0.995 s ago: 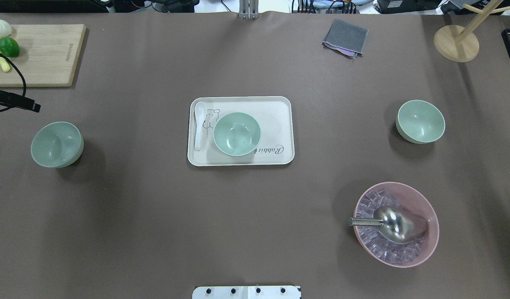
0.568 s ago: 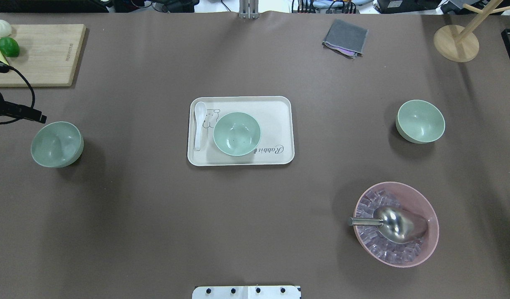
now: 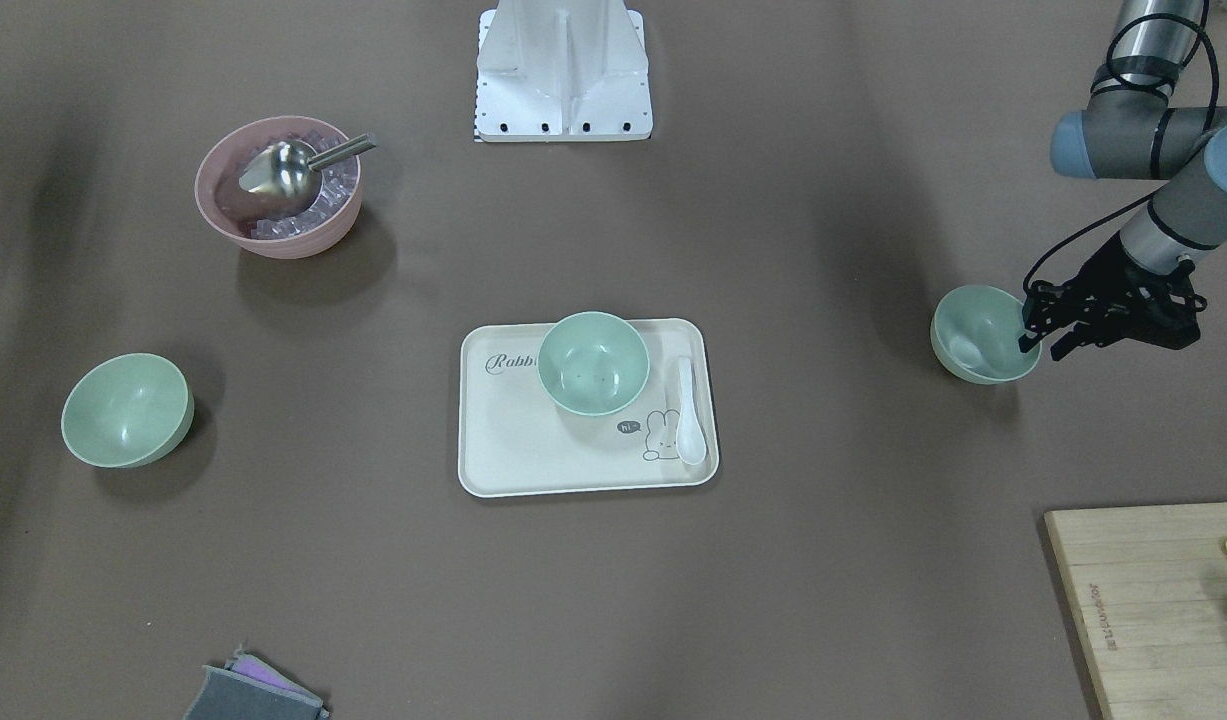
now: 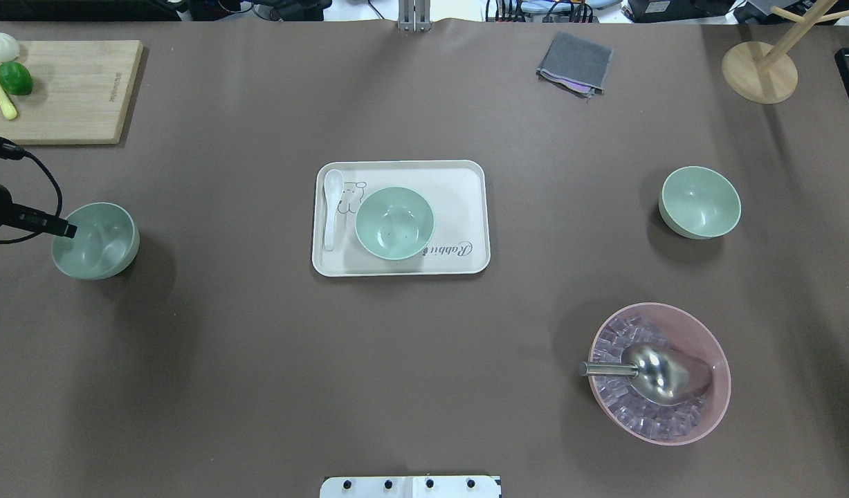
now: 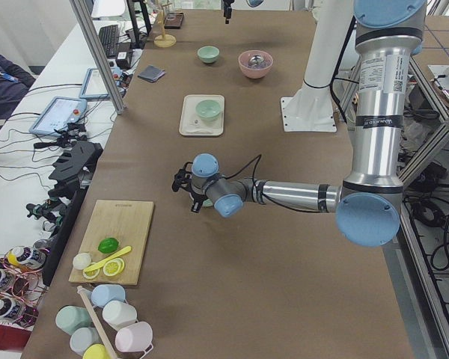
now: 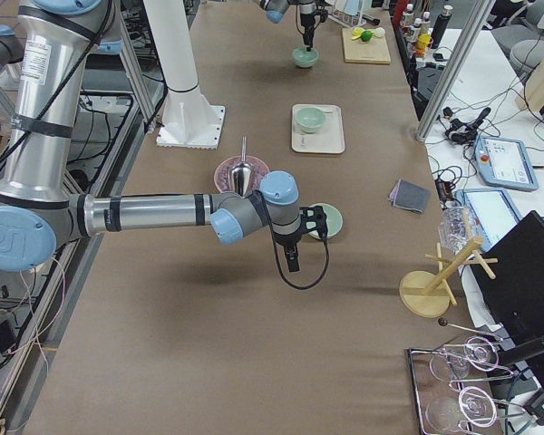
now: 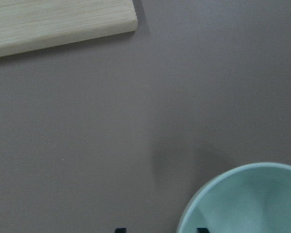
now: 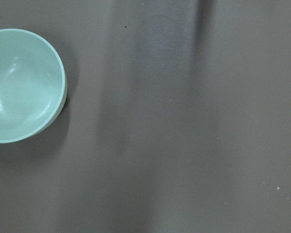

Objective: Stack green bowls together

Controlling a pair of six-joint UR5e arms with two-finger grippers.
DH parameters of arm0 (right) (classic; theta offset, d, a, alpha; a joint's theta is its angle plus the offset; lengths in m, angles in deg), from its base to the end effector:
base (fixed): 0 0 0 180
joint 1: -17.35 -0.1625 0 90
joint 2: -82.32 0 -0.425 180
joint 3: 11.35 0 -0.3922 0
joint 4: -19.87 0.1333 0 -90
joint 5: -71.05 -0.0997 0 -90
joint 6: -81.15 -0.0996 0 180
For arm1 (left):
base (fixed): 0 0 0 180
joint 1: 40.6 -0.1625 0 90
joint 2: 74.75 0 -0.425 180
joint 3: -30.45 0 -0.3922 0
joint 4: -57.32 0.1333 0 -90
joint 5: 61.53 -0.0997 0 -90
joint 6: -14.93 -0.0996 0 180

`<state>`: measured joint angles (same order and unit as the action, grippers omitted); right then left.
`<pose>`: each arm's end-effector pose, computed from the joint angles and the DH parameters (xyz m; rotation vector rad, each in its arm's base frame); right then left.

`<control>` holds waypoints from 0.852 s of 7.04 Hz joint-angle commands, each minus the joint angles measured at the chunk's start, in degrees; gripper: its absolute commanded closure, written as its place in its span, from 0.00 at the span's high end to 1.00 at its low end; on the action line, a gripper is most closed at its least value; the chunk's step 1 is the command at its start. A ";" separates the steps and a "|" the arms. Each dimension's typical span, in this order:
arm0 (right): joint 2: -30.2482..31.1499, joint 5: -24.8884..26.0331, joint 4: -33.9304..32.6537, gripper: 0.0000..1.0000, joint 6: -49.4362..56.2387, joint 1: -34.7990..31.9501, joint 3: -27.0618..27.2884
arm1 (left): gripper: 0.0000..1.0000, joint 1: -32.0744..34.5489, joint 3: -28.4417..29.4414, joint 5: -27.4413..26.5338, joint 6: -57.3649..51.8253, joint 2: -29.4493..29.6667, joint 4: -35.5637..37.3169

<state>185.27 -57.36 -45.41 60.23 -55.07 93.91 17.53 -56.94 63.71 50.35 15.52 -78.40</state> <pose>-0.0590 -0.4228 0.5851 0.2115 -0.7701 -0.1029 0.2113 -0.4835 0.5942 0.2855 0.8920 0.1753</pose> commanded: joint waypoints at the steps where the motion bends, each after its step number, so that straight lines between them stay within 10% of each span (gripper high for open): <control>1: 0.06 0.00 0.07 1.00 0.00 0.00 0.04 | 0.20 -0.47 -0.15 0.00 0.00 -0.01 -0.16; 6: 0.23 0.00 0.24 1.00 0.26 0.00 -0.05 | 0.00 -0.56 -6.19 0.79 0.00 1.39 0.54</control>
<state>185.38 -57.36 -45.32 60.37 -55.07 93.88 17.03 -60.80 64.38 50.35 15.97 -78.25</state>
